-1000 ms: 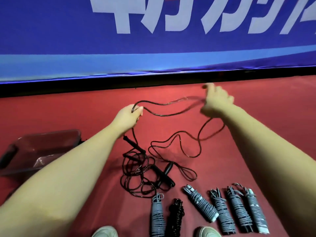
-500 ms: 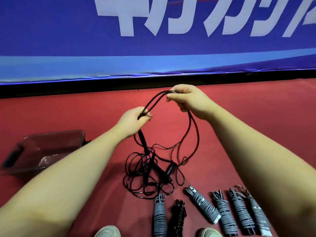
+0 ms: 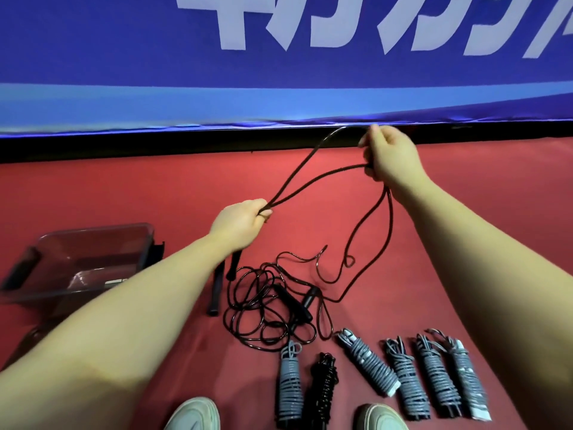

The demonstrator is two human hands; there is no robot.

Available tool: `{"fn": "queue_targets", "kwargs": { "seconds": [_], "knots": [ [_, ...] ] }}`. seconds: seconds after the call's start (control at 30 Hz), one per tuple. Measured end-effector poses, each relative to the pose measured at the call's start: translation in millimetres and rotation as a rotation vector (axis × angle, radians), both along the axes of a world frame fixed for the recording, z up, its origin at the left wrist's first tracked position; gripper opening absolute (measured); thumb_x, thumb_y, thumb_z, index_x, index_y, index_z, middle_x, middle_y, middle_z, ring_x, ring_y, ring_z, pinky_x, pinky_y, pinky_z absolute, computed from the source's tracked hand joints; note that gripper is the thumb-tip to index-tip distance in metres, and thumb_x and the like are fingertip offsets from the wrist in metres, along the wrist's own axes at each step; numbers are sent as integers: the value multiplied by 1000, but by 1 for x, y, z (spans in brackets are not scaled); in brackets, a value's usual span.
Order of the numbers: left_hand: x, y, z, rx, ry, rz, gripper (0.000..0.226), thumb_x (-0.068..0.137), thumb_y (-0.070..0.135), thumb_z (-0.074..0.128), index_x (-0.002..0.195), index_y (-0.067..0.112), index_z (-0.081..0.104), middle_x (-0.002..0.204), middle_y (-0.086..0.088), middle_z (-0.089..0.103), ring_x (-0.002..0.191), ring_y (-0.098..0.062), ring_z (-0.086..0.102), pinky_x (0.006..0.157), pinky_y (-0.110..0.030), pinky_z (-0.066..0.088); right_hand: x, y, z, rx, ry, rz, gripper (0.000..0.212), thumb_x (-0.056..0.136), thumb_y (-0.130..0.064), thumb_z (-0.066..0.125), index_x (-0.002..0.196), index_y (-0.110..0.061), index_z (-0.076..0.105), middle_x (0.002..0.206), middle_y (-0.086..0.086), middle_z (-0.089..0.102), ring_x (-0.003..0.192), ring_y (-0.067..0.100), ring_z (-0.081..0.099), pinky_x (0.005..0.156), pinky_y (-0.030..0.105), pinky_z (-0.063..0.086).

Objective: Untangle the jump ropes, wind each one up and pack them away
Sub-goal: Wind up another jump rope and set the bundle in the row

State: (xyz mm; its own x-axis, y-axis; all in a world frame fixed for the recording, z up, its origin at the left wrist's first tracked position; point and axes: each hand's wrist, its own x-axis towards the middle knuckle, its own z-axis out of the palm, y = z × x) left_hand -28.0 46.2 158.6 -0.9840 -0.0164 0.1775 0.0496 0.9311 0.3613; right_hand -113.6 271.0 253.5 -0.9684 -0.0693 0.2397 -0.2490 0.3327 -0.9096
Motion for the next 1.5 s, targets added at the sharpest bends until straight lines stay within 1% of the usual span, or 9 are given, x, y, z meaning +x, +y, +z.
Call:
{"fn": "queue_targets", "kwargs": {
  "seconds": [0.13,0.23,0.37,0.5,0.63,0.87,1.2,1.3,1.5],
  "knots": [
    [-6,12,12,388,-113,20,30,101,26,35,74,19,45,69,0,46,64,-20,53,77,-40,50,8,0,-48,805,21,-150,43,88,-17,49,130,-16,42,130,15,41,118,35,43,97,41,36],
    [-7,26,26,765,-254,-45,31,102,23,36,73,13,45,67,0,36,53,-13,39,79,-43,57,23,-15,-64,738,254,-24,59,80,-11,54,136,-14,35,131,13,38,121,33,38,100,41,32],
    [-2,29,37,953,-503,-154,30,101,25,41,75,12,49,62,4,38,49,-10,37,73,-39,56,12,-23,-61,690,-50,-190,66,93,-24,50,148,-15,15,140,13,31,128,32,32,103,41,29],
    [3,34,41,735,-595,-204,28,101,23,42,77,11,49,62,3,38,49,-10,38,75,-39,56,15,-17,-49,617,254,87,75,76,-6,55,144,-19,28,141,5,40,130,23,37,107,34,28],
    [12,35,46,348,-604,-261,28,100,28,43,77,16,53,64,1,48,58,-14,49,73,-32,51,25,-22,-49,571,-98,741,45,77,-19,39,119,-16,55,107,-4,63,103,12,54,98,25,37],
    [21,16,35,-45,-584,-282,24,98,35,45,79,25,55,67,6,52,60,-9,45,57,-21,36,39,-28,-52,652,-267,786,49,94,-53,37,66,-18,54,60,-7,49,58,12,39,64,22,37],
    [27,-18,-12,494,-222,-74,12,97,26,49,94,21,59,91,3,67,87,-11,63,81,-20,48,33,-11,-37,-9,-264,630,37,101,-33,33,65,-21,32,55,-12,29,49,8,20,56,23,32],
    [23,-8,-23,701,-219,-3,25,94,43,47,91,20,58,101,-10,68,101,-25,63,98,-42,47,38,-14,-28,-134,-241,599,35,102,-32,30,70,-19,35,59,-8,29,48,6,21,50,19,34],
    [20,29,-7,1325,-241,-88,24,102,31,36,91,15,51,79,-2,69,92,-21,65,95,-38,47,41,-3,-20,-245,-154,436,36,102,-33,30,71,-18,38,59,-8,35,46,5,23,42,15,29]
  ]
}}
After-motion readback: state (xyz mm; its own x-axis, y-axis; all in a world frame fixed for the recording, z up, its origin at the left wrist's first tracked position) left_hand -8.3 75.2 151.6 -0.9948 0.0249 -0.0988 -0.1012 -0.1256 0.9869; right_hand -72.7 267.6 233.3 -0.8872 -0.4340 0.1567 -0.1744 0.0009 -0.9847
